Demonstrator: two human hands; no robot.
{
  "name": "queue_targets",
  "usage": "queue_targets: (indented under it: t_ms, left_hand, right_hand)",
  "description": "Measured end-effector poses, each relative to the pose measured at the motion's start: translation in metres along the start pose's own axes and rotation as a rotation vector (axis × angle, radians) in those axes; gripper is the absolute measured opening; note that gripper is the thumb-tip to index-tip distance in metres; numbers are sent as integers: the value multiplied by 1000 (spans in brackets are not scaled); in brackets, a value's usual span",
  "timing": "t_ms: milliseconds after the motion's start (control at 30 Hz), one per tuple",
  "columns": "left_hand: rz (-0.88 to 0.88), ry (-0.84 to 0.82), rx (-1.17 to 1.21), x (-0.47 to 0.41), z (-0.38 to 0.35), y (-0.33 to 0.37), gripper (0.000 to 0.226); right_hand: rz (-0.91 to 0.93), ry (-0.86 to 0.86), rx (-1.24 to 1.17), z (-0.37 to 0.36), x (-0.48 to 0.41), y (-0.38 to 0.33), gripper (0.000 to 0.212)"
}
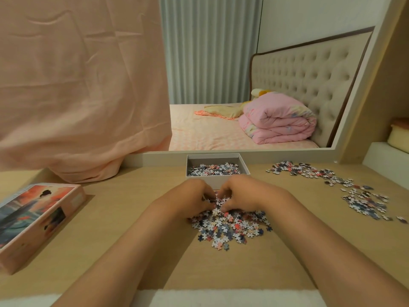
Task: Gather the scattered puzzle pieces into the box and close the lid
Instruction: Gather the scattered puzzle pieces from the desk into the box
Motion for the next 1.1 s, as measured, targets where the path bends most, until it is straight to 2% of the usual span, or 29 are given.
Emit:
queue_targets:
  t_ms: [100,167,267,333,500,733,900,967,1033,1100]
  left_hand:
    - [44,37,125,1,2,-10,16]
    - [50,51,159,2,4,-13,16]
    - [48,80,188,3,9,-15,17]
    - [56,95,215,4,11,-18,15]
    - [54,189,330,-3,36,-24,8]
    - [54,349,450,-27,56,-34,9]
    - [65,466,452,-38,59,-47,9]
    - [73,505,435,-38,62,-52,11]
    - [70,478,396,-38,60,-53,17]
    - [40,399,330,-40,52,-48,20]
  right_hand:
    - [9,42,-81,4,0,3,26]
    - [10,59,-101,6,1,2,22]
    - [29,29,-84,3,1,-5,41]
    - [40,7,-65,0,0,-7,45]
    - [39,50,-128,4,-1,-1,18]
    - [42,207,-316,33,-1,7,12]
    - [2,473,-462,70,-12,28,12]
    - [-11,575,-449,79,-21,34,13]
    - [-22,636,-373,82,-30,32,17]
    - [-19,611,-296,74,-41,28,20]
Point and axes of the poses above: each hand's wrist, its own x-axis away from the middle knuckle, its own z-axis out of the back of the hand, y = z × x, the point moved 10 cm from there along -x, towards the middle knuckle
